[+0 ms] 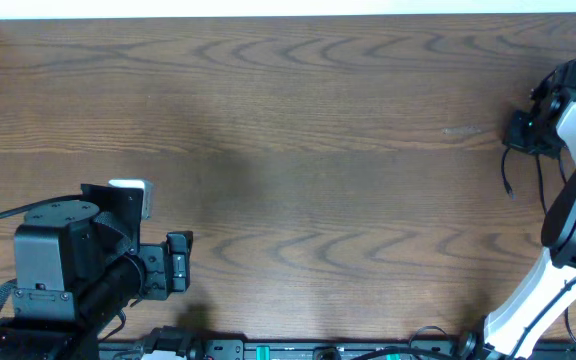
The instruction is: Untangle cables
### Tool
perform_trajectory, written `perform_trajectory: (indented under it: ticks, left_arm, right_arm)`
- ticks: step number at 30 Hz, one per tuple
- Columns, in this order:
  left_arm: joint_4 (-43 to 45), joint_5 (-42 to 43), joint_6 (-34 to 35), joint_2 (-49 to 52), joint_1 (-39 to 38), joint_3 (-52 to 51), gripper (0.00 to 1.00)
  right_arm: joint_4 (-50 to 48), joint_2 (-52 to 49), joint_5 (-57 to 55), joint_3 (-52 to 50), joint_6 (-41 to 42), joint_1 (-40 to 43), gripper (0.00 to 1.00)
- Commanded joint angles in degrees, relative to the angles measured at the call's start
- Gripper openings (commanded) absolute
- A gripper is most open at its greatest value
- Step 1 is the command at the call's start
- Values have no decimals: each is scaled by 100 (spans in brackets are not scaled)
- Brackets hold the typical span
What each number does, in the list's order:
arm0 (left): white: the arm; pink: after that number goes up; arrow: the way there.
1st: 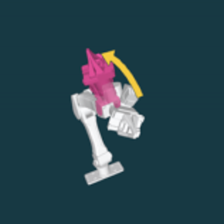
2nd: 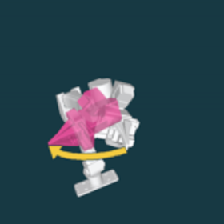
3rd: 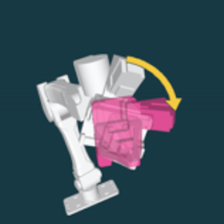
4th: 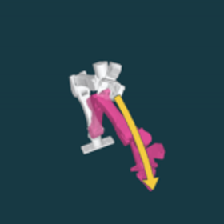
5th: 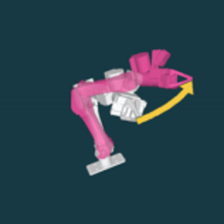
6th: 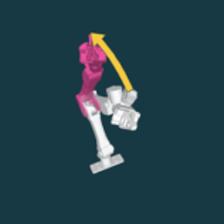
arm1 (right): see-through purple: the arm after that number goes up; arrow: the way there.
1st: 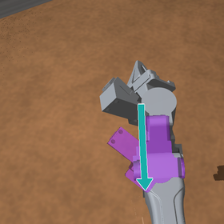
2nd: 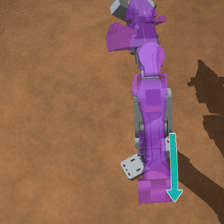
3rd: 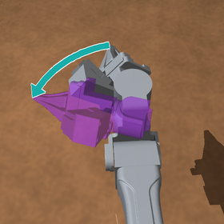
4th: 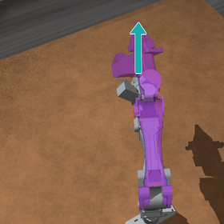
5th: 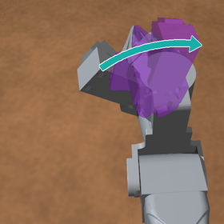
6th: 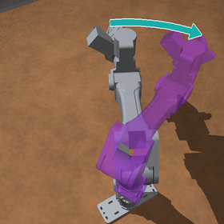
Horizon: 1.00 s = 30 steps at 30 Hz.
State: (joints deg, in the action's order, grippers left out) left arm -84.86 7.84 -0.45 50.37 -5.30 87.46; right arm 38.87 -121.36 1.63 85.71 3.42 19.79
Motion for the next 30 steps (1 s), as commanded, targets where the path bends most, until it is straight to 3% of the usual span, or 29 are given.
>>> perform_trajectory:
  ticks: [1, 13, 20, 30]
  left_arm:
    - [7, 72, 9, 9, 15, 9, 87]
    - [7, 72, 28, 9, 15, 9, 87]
    - [7, 72, 72, 11, 15, 9, 87]
    - [15, 72, 70, 11, 15, 9, 88]
  right_arm:
    - [-199, -157, 487, 72, -70, -7, 1]
    - [-361, -286, 527, 72, -70, -33, 1]
    - [-990, -289, 2312, 72, -70, -59, 1]
    - [-732, -310, 1545, 70, -284, -227, 1]
